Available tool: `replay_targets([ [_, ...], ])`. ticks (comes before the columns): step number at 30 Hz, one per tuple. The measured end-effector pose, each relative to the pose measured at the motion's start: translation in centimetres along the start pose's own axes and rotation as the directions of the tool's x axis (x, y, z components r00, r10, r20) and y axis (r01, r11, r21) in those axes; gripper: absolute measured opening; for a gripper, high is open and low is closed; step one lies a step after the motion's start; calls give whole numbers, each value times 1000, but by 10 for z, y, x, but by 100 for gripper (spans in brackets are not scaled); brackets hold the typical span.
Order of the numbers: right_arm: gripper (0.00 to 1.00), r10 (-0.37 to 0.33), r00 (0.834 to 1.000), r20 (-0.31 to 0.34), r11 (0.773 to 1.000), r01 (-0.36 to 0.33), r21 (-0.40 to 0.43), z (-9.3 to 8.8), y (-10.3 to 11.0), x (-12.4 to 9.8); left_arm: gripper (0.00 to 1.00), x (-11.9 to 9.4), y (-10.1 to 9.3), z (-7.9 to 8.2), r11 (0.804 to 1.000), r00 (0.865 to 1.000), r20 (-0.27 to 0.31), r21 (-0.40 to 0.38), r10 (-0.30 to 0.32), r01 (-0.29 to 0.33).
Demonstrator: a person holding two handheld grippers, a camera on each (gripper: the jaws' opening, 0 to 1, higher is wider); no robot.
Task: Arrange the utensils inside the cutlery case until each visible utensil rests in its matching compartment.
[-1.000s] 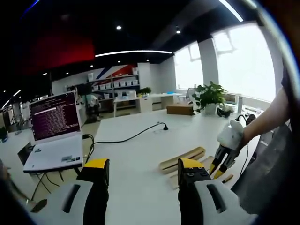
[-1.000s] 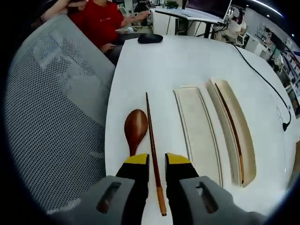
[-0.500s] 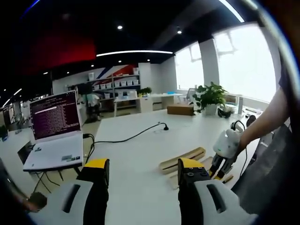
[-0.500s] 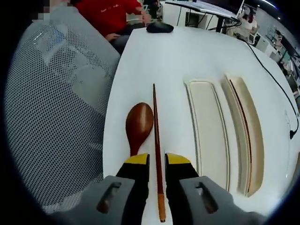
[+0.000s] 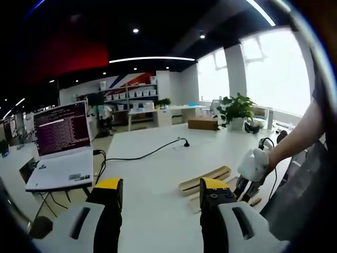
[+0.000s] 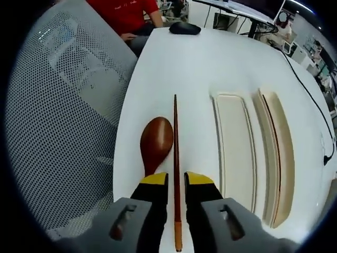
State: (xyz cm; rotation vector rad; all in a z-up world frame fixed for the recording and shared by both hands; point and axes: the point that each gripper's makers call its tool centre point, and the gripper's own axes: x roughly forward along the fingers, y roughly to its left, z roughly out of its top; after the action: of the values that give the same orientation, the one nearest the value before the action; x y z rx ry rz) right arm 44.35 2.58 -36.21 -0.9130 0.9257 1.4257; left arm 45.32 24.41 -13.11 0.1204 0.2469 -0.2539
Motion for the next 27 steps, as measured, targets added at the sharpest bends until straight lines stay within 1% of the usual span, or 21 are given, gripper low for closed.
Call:
replay_targets([
  [2,9,-20,1000,-5,1000,20,-15,0,-2,0,61,0,0,1,1000,1000,1,0,1,-1],
  [9,9,-33,999,-23,999,32,-30,1,-1,1,61,0,-2,2,1000,1000,6,-2,2,-2],
  [13,5,-34,999,-23,999,34,-21,1,-2,2,61,0,-4,3,1000,1000,6,-1,3,-3],
  [16,1,-35,999,-34,999,34,-19,3,-3,3,61,-1,-5,4,1000,1000,6,0,2,-2],
  [20,1,-33,997,-69,999,32,-25,3,-2,4,61,-1,-6,4,1000,1000,7,0,3,-3],
  [21,1,-31,997,-72,999,28,-45,2,-2,3,61,-1,-6,4,1000,1000,6,0,3,-3],
  [24,1,-26,997,-66,999,24,-32,2,-2,3,61,-1,-7,5,1000,1000,8,0,3,-3],
  [27,0,-20,997,-68,999,18,-39,2,-2,3,61,-1,-8,5,1000,1000,6,1,2,-2],
])
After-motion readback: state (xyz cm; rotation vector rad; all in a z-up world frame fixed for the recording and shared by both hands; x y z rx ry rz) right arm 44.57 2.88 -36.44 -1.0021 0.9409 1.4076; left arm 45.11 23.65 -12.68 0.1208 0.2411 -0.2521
